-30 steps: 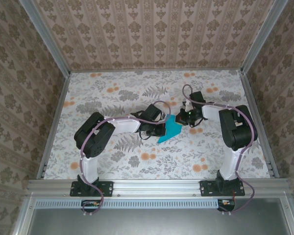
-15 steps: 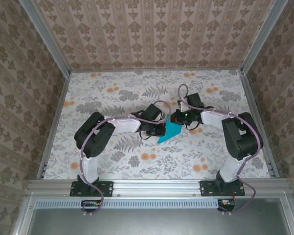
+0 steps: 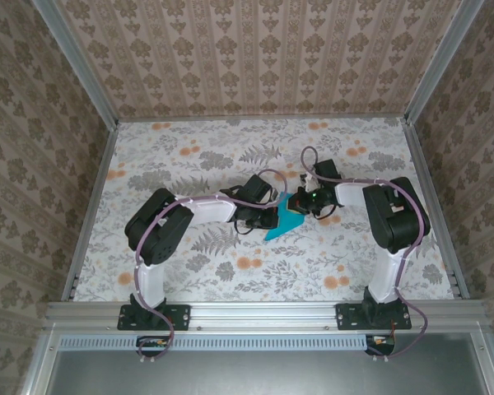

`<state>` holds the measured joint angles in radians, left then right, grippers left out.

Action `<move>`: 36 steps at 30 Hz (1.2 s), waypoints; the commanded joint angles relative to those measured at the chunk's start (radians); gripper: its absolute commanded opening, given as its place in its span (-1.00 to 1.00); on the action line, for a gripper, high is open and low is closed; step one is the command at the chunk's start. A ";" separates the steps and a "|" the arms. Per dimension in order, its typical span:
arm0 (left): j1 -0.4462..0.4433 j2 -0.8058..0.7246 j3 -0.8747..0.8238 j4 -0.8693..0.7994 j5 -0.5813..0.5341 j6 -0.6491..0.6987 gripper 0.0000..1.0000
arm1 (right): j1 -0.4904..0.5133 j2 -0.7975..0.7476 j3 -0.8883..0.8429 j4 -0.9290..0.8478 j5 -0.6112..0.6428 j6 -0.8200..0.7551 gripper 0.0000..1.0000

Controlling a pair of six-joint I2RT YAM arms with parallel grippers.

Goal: Fold a paper plane with a square sheet of paper (pick it up from the middle)
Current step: Fourth fold the wing at the center of the table.

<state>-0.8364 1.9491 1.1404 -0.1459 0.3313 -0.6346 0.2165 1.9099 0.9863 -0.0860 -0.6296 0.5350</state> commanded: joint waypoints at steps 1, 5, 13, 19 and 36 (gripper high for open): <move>-0.005 0.065 -0.063 -0.176 -0.048 0.009 -1.00 | -0.069 0.053 0.033 0.001 0.132 0.049 -1.00; -0.004 0.066 -0.067 -0.174 -0.043 0.006 -1.00 | -0.099 0.055 0.056 -0.007 0.157 0.072 -0.98; -0.003 0.064 -0.067 -0.169 -0.038 0.006 -1.00 | -0.159 0.070 0.079 0.018 0.157 0.106 -0.96; -0.004 0.063 -0.063 -0.167 -0.038 0.006 -1.00 | -0.170 0.015 0.103 -0.006 0.162 0.101 -0.96; -0.001 0.050 -0.034 -0.160 -0.039 0.015 -1.00 | 0.022 -0.125 -0.126 0.086 0.003 0.197 -0.96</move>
<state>-0.8364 1.9491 1.1412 -0.1452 0.3321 -0.6346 0.2268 1.7481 0.8745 -0.0250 -0.5911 0.6960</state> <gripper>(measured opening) 0.048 0.061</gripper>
